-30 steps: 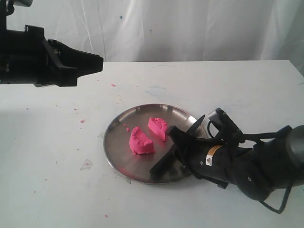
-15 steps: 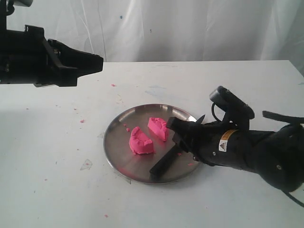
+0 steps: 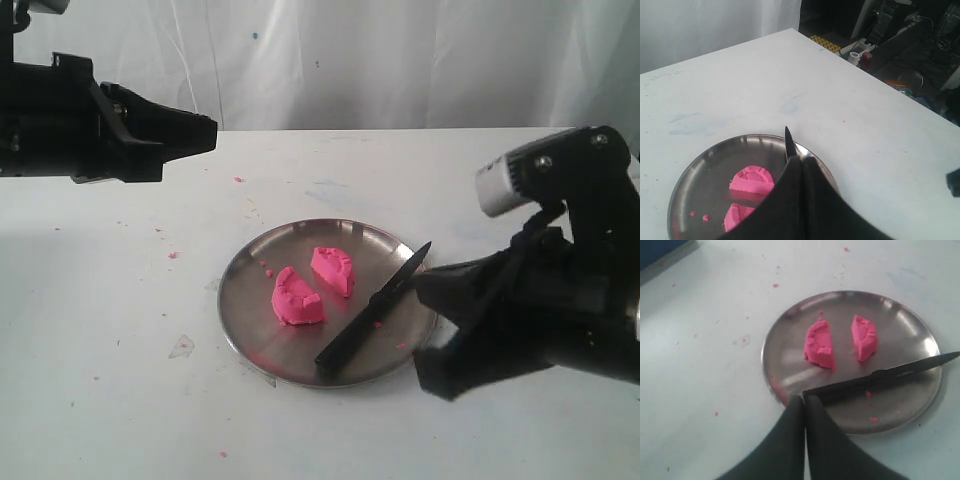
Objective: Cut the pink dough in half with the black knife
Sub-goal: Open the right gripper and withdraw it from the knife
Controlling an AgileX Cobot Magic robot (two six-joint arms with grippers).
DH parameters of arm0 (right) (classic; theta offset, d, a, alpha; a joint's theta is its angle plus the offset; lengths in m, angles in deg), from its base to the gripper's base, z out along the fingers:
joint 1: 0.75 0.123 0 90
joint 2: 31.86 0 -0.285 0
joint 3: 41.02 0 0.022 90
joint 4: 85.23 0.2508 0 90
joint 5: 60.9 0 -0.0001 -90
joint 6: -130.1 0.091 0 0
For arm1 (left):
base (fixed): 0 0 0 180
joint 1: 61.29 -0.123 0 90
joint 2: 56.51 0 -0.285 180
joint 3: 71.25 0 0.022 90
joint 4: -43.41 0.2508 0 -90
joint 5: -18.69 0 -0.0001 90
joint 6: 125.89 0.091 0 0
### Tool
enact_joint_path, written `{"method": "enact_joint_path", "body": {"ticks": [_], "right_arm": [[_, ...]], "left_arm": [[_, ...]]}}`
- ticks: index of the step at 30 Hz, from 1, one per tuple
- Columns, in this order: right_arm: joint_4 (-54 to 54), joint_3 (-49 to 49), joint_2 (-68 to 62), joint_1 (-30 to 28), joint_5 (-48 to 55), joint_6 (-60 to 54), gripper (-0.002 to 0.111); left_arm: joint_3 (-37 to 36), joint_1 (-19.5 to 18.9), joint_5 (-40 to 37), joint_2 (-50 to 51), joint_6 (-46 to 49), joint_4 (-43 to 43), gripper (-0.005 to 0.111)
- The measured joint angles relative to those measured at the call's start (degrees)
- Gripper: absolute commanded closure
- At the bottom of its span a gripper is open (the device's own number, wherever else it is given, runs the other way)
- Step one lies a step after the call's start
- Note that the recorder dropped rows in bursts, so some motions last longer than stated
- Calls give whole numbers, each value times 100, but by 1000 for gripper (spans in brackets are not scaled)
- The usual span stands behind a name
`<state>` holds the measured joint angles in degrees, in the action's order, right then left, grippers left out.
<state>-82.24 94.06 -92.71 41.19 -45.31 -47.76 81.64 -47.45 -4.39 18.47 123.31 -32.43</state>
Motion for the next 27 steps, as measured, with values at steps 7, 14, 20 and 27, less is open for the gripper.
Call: {"method": "enact_joint_path", "body": {"ticks": [7, 14, 20, 27], "right_arm": [[477, -28, 159, 858, 370, -2384, 108], [489, -28, 159, 874, 15, -2377, 108], [502, -28, 159, 874, 15, -2377, 108], [672, -28, 159, 874, -74, -1940, 108]], "left_arm": [[0, 0, 0, 0, 0, 0, 107], [0, 0, 0, 0, 0, 0, 107], [0, 0, 0, 0, 0, 0, 107], [0, 0, 0, 0, 0, 0, 107]]}}
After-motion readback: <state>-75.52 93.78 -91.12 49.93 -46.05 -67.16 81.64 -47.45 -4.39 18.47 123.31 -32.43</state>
